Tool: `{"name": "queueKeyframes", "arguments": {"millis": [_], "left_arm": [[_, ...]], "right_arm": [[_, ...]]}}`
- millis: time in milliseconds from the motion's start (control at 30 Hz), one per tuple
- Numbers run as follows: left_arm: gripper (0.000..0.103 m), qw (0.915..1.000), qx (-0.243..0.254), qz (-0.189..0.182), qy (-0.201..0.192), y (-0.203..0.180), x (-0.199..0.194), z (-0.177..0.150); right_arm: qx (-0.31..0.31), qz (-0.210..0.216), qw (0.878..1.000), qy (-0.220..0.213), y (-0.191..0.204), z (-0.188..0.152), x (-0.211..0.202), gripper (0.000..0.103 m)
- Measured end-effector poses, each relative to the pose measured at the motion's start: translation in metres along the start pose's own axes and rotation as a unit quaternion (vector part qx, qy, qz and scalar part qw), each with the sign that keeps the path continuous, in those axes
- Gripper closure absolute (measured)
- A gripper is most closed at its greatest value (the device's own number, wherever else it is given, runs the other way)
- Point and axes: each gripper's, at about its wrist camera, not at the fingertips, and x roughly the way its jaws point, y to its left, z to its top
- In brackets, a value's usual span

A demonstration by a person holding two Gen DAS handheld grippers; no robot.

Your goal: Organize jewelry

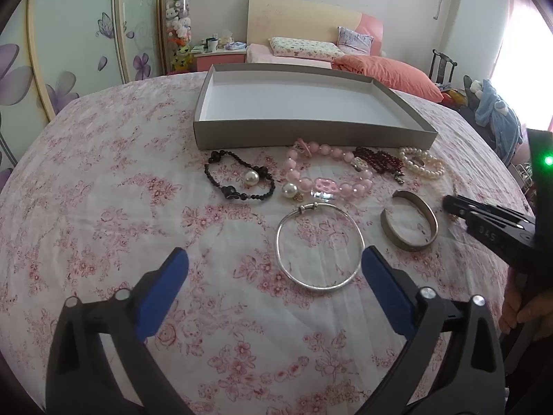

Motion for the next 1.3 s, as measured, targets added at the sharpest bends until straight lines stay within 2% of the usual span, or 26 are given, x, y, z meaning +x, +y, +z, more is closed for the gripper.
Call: {"name": "queueKeyframes", "arguments": {"millis": [100,367,567,733,833,1000,1067,1300], "left_arm": [[0.013,1.0000,-0.003,0.000,0.006,0.002,0.003,0.002],[0.015,0.9999,-0.006,0.001,0.012,0.005,0.008,0.006],[0.024,0.9997,-0.007,0.002,0.021,0.006,0.015,0.006],[0.039,0.9995,-0.003,0.006,0.032,0.002,0.023,0.008],[0.052,0.9994,0.011,0.013,0.031,-0.005,0.025,0.007],[0.092,0.9991,0.019,0.028,0.025,-0.007,0.025,0.007],[0.098,0.9993,0.015,0.022,0.026,-0.005,0.025,0.008],[0.099,0.9994,0.014,0.019,0.024,-0.002,0.024,0.008]], "right_arm": [[0.010,-0.003,1.000,-0.002,-0.007,0.001,0.000,0.094],[0.011,0.007,1.000,-0.005,-0.015,0.002,-0.002,0.095],[0.019,0.012,1.000,-0.008,-0.018,0.001,-0.002,0.096],[0.019,0.012,1.000,-0.009,-0.018,0.001,0.000,0.096],[0.020,0.011,1.000,-0.012,-0.017,0.000,-0.001,0.096],[0.025,0.010,1.000,-0.017,-0.018,0.000,-0.002,0.096],[0.025,0.010,0.999,-0.017,-0.019,0.000,-0.002,0.096],[0.027,0.013,0.999,-0.024,-0.019,0.000,-0.006,0.096]]}}
